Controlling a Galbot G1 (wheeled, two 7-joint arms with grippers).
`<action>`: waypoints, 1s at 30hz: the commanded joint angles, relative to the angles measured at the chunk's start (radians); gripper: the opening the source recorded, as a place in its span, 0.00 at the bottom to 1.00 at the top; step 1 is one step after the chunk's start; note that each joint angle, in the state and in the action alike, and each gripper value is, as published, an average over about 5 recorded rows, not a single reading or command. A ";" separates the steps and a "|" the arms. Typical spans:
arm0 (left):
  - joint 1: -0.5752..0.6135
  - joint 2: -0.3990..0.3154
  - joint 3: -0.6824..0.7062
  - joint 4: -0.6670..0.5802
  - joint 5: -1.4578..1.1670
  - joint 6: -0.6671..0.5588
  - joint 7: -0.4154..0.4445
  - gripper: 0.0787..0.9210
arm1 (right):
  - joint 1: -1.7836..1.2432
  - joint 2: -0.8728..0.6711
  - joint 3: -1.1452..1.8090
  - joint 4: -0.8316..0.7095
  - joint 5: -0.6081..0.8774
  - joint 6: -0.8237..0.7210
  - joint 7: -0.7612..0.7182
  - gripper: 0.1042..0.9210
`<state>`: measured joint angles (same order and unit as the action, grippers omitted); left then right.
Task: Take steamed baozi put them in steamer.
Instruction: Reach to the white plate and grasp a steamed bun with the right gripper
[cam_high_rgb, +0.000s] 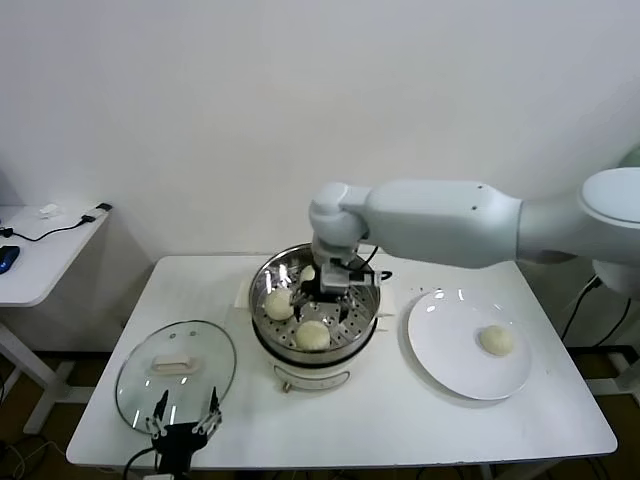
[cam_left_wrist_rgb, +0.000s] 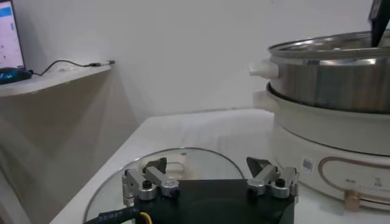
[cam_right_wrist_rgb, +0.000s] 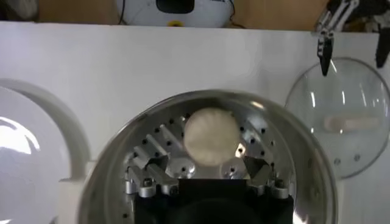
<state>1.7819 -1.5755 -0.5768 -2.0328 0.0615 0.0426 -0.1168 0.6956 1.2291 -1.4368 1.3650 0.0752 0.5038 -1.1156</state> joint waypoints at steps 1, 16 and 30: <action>-0.001 0.002 0.003 -0.002 0.000 -0.002 0.001 0.88 | 0.190 -0.258 -0.022 -0.210 0.298 -0.107 -0.168 0.88; -0.007 0.006 -0.015 -0.004 -0.005 -0.006 0.002 0.88 | 0.017 -0.649 -0.243 -0.269 0.336 -0.426 -0.043 0.88; -0.010 -0.005 -0.018 0.011 0.001 -0.006 0.002 0.88 | -0.356 -0.655 0.027 -0.321 0.235 -0.559 0.097 0.88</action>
<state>1.7721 -1.5798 -0.5944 -2.0263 0.0597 0.0366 -0.1158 0.6037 0.6426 -1.5519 1.0996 0.3494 0.0761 -1.1122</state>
